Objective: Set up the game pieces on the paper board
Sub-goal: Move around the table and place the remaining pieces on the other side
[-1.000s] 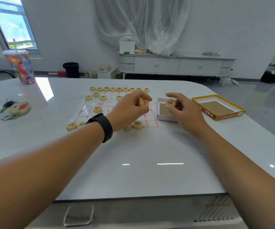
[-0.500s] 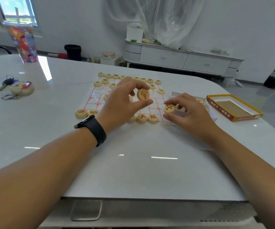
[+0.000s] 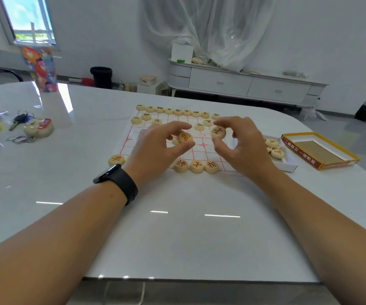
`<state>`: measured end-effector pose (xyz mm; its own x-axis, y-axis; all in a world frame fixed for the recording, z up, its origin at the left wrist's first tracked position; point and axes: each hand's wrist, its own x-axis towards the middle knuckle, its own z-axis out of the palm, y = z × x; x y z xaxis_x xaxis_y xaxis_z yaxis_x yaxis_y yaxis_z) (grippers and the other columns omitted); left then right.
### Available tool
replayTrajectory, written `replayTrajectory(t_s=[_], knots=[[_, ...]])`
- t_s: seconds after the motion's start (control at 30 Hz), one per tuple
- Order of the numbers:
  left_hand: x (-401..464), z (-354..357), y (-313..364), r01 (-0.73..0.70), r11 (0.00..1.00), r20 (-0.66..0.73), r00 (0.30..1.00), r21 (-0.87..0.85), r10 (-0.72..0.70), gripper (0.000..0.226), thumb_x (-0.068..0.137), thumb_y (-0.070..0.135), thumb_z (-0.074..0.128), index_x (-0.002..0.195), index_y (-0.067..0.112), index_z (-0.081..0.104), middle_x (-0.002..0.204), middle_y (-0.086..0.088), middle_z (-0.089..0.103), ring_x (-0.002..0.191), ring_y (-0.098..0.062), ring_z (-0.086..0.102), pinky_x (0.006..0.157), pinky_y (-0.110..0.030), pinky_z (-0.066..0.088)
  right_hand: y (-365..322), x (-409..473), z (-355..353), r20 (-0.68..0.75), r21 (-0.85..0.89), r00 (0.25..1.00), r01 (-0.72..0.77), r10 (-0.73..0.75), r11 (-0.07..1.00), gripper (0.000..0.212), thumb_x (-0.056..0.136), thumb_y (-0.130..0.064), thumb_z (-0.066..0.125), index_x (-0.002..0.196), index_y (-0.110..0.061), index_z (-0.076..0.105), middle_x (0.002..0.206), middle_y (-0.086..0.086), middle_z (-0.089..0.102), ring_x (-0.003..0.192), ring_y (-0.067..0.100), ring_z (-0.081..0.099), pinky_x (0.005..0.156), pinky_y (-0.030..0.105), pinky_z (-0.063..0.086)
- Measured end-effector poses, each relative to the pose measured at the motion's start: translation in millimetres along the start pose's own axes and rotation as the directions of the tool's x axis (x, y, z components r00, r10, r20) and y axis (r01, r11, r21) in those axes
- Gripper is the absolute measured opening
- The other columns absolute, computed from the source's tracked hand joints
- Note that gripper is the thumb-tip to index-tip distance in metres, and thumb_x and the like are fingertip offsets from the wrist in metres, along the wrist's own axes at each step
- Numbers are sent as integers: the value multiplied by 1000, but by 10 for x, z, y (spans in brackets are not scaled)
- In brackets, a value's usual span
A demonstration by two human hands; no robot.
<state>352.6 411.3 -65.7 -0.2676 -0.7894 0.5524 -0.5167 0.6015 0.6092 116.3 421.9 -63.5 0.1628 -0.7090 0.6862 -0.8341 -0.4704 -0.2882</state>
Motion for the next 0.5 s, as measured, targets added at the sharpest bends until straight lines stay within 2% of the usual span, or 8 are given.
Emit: replayTrajectory(t_s=[0.07, 0.13, 0.2, 0.33, 0.5], knots=[[-3, -26, -7, 23, 1000, -8, 1000, -3, -23, 41, 88, 49, 72, 125, 31, 66, 106, 18, 67, 99, -9, 59, 94, -42, 50, -7, -82, -60, 40, 19, 999, -19, 18, 1000, 30, 90, -32, 70, 119, -25, 63, 106, -17, 62, 90, 4, 48, 73, 16, 39], [-8, -31, -26, 42, 999, -14, 999, -22, -43, 33, 85, 48, 75, 112, 32, 64, 102, 20, 67, 97, -9, 60, 94, -48, 51, 7, -128, -79, 77, 27, 996, -39, 36, 999, 25, 90, -34, 71, 112, -27, 63, 101, -17, 62, 87, 4, 48, 70, 18, 38], [-29, -24, -18, 61, 998, -30, 998, -32, -62, 31, 83, 49, 77, 101, 30, 60, 98, 19, 66, 94, -10, 61, 92, -49, 51, 10, -133, -87, 89, 11, 994, -71, 69, 997, 21, 90, -35, 72, 106, -28, 62, 98, -19, 60, 87, 6, 48, 70, 22, 39], [-70, -16, 39, 84, 996, -10, 996, -22, -84, 36, 78, 49, 81, 94, 28, 56, 94, 18, 64, 91, -9, 60, 93, -50, 49, 31, -108, -111, 110, -5, 985, -131, 130, 991, 20, 89, -38, 73, 102, -31, 61, 95, -27, 56, 87, 8, 48, 72, 27, 41], [-82, -27, 74, 70, 997, 34, 997, -21, -70, 37, 77, 50, 79, 94, 26, 57, 94, 18, 63, 92, -11, 59, 95, -52, 47, 95, -146, -164, 204, 49, 965, -175, 162, 983, 18, 87, -40, 77, 95, -31, 63, 96, -16, 63, 90, 8, 52, 74, 28, 42]])
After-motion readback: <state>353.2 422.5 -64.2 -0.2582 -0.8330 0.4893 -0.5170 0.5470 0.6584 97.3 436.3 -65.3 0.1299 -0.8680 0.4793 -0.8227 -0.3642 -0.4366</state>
